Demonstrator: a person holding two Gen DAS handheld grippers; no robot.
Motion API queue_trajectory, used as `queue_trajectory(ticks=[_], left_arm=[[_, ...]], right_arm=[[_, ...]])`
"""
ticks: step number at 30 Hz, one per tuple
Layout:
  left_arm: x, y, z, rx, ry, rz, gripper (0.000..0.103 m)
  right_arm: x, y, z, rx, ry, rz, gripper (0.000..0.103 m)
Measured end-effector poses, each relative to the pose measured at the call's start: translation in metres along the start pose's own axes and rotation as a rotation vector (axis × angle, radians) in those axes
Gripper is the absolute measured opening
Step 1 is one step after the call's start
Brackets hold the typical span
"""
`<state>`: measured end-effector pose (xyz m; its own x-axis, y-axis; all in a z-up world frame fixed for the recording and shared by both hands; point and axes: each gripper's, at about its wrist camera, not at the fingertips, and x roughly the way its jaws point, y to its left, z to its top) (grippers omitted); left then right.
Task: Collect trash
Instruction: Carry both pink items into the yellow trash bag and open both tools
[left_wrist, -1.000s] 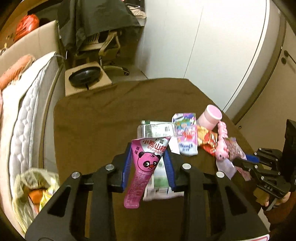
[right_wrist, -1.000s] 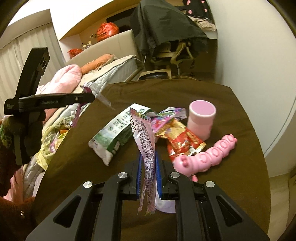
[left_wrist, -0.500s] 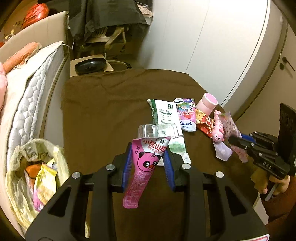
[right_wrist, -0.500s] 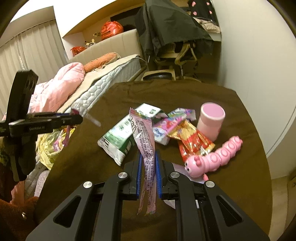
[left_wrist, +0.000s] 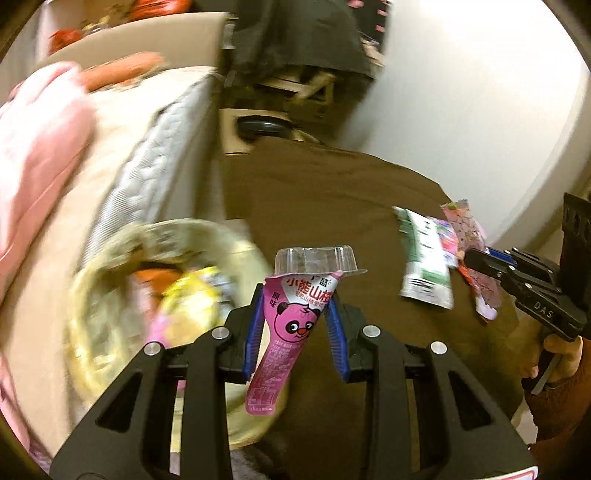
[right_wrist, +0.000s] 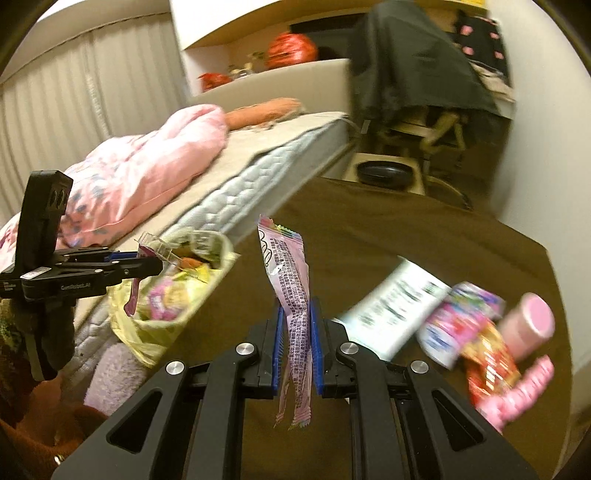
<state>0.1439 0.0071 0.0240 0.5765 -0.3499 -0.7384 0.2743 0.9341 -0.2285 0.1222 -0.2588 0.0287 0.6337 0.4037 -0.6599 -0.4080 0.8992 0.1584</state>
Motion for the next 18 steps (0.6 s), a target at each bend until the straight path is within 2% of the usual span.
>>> queue_trajectory(ticks=[4, 9, 18], left_arm=[[-0.013, 0.056, -0.009, -0.105, -0.015, 0.046, 0.030], [-0.006, 0.106, -0.018, -0.214, 0.017, 0.048, 0.030], [0.009, 0.132, -0.027, -0.249, 0.062, 0.042, 0.030]], right_arm=[[0.033, 0.037, 0.023, -0.046, 0.019, 0.065, 0.013], [0.075, 0.079, 0.040, -0.101, 0.058, 0.134, 0.013], [0.145, 0.121, 0.046, -0.113, 0.156, 0.238, 0.013]])
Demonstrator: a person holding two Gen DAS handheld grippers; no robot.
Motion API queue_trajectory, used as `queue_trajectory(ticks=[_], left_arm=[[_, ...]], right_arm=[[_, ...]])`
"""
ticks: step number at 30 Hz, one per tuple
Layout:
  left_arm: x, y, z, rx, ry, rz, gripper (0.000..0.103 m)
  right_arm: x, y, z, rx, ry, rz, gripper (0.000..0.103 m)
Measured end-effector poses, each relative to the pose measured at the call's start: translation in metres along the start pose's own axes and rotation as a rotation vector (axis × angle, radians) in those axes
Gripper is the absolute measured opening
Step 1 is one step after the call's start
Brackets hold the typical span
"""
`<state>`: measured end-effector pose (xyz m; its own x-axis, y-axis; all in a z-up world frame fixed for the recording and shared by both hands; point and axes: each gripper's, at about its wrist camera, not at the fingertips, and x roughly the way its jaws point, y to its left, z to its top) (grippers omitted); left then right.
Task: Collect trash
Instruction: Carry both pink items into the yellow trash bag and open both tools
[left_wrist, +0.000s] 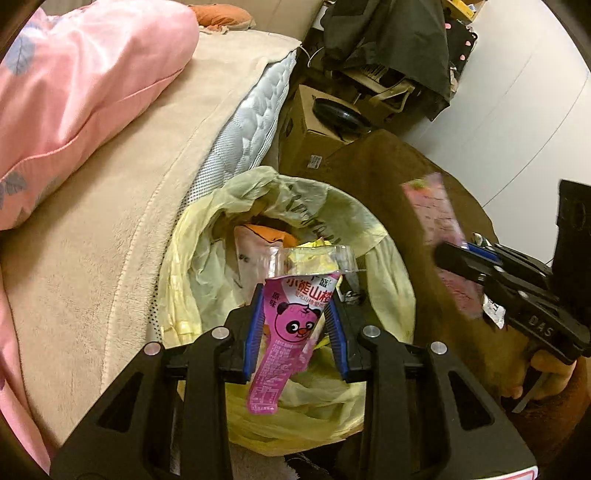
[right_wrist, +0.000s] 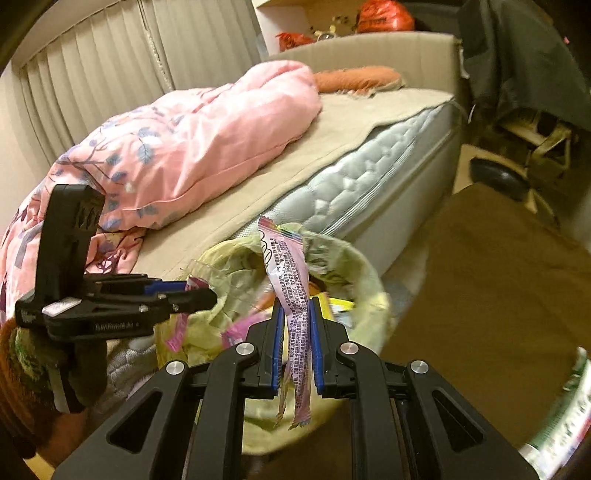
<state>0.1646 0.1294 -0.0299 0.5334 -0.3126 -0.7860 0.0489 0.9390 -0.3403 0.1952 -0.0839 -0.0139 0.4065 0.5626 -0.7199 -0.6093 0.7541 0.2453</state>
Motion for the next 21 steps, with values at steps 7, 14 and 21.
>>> queue_trajectory(ticks=[7, 14, 21], left_arm=[[0.019, 0.015, -0.004, -0.017, 0.030, 0.002, 0.030], [0.027, 0.022, -0.007, -0.024, 0.044, 0.006, 0.030], [0.018, 0.024, -0.007, -0.023, 0.021, -0.002, 0.030]], right_arm=[[0.039, 0.003, 0.001, -0.004, 0.085, -0.008, 0.013], [0.057, -0.008, -0.010, 0.014, 0.154, -0.035, 0.013], [0.056, -0.006, -0.011, 0.020, 0.153, -0.043, 0.013]])
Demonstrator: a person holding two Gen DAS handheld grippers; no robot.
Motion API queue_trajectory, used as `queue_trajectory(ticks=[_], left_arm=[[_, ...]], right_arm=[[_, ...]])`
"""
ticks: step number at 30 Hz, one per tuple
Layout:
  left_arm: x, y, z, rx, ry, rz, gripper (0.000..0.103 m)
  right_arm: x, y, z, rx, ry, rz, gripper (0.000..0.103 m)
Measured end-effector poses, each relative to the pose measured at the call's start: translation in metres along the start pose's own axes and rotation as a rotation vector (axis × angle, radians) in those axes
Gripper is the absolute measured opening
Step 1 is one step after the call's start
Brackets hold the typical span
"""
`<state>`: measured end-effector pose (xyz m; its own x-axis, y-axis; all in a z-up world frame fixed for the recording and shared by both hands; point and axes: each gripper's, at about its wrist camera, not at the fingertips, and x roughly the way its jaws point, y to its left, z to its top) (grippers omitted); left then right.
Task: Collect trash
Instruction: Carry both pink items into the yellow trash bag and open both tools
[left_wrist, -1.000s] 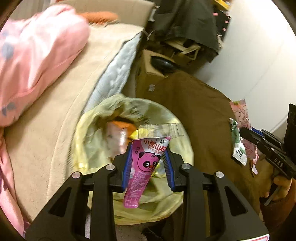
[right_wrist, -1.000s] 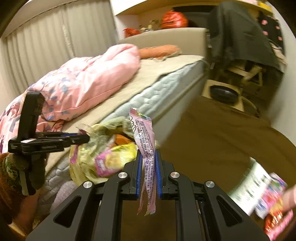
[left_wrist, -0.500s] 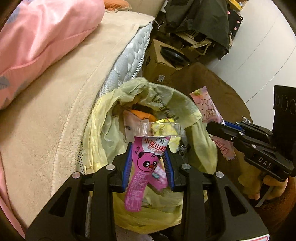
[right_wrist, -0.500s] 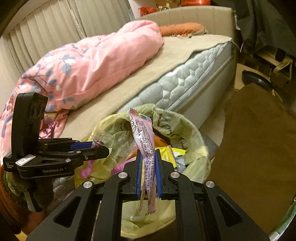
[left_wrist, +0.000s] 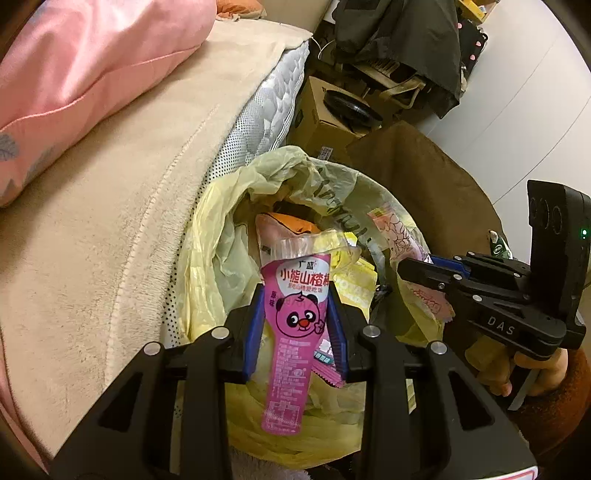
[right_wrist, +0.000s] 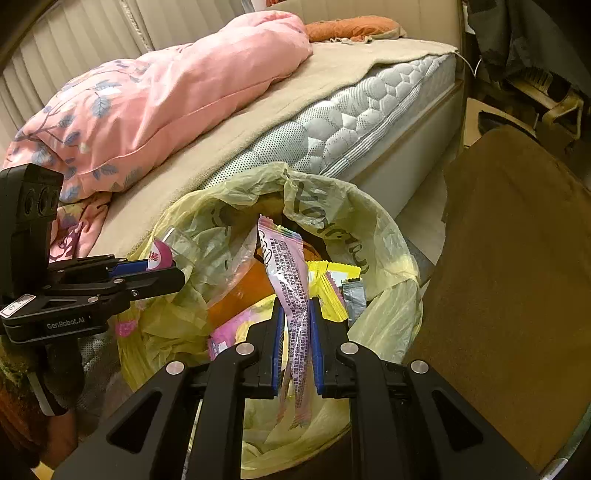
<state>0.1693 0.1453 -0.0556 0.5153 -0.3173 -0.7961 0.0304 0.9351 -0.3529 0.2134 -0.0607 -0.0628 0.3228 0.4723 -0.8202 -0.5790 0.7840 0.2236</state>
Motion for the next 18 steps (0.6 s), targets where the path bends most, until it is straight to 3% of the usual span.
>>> queue_trajectory(ticks=[8, 13, 18], left_arm=[[-0.004, -0.005, 0.000, 0.009, -0.016, 0.002, 0.030], [-0.013, -0.008, 0.000, 0.014, -0.038, -0.002, 0.038], [-0.025, -0.013, 0.007, 0.010, -0.074, -0.021, 0.049]], right_arm=[[-0.006, 0.008, 0.002, -0.024, -0.035, -0.014, 0.013], [-0.009, 0.007, 0.006, -0.013, -0.056, -0.034, 0.014], [-0.018, 0.003, 0.009, 0.018, -0.091, -0.025, 0.027]])
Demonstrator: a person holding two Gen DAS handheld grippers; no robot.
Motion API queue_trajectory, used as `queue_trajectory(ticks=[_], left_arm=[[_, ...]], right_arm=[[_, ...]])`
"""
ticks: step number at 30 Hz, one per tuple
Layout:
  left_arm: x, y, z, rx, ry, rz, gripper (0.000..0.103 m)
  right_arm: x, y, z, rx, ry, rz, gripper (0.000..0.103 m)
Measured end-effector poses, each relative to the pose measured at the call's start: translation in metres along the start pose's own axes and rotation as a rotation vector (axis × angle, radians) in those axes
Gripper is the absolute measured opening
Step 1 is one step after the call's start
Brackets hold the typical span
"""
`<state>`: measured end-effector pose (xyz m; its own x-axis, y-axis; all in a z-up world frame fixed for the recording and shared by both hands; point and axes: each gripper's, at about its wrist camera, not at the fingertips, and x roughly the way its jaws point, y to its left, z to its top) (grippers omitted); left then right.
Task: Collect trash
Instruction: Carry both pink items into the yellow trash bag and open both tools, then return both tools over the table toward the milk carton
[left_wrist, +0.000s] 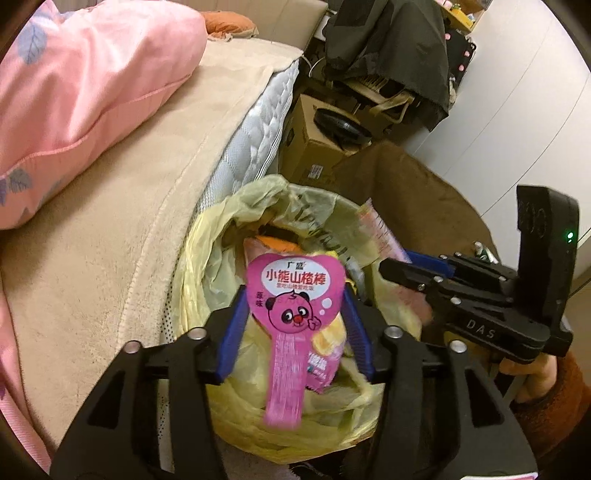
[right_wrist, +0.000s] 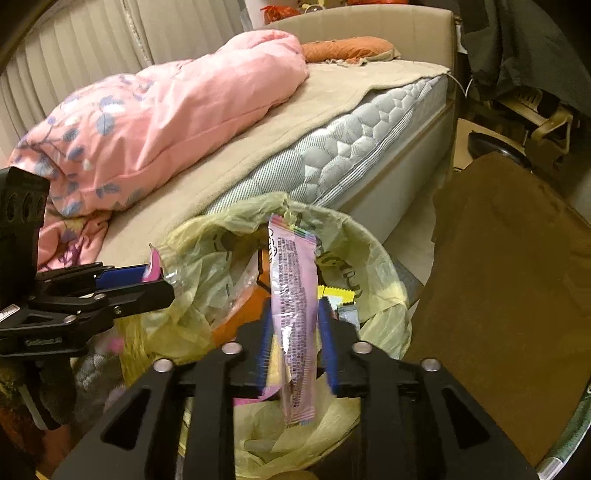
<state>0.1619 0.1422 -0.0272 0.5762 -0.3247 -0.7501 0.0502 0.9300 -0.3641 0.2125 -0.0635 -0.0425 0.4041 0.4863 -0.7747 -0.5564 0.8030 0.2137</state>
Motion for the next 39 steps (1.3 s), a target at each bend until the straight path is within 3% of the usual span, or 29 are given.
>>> queue_trajectory(ticks=[3, 11, 17, 19, 24, 29, 34, 39], left_arm=[[-0.007, -0.001, 0.006, -0.012, -0.028, 0.003, 0.051], [-0.026, -0.010, 0.016, -0.012, -0.102, 0.064, 0.053], [-0.033, -0.054, 0.014, 0.089, -0.167, 0.107, 0.053], [-0.031, -0.074, 0.011, 0.133, -0.179, 0.100, 0.053], [-0.013, -0.130, 0.003, 0.202, -0.180, 0.021, 0.054], [0.019, -0.188, -0.009, 0.260, -0.138, -0.069, 0.057], [0.047, -0.242, -0.022, 0.333, -0.090, -0.134, 0.058], [0.071, -0.289, -0.033, 0.406, -0.051, -0.153, 0.058]], right_arm=[[-0.006, 0.000, 0.002, 0.004, -0.014, 0.009, 0.036], [-0.036, -0.019, -0.003, 0.046, -0.058, -0.014, 0.043], [-0.088, -0.052, -0.027, 0.092, -0.137, -0.086, 0.044], [-0.111, -0.067, -0.042, 0.121, -0.180, -0.132, 0.056], [-0.157, -0.106, -0.076, 0.186, -0.220, -0.186, 0.067], [-0.199, -0.147, -0.114, 0.250, -0.207, -0.236, 0.067], [-0.239, -0.180, -0.158, 0.280, -0.223, -0.435, 0.068], [-0.257, -0.226, -0.209, 0.418, -0.191, -0.445, 0.068]])
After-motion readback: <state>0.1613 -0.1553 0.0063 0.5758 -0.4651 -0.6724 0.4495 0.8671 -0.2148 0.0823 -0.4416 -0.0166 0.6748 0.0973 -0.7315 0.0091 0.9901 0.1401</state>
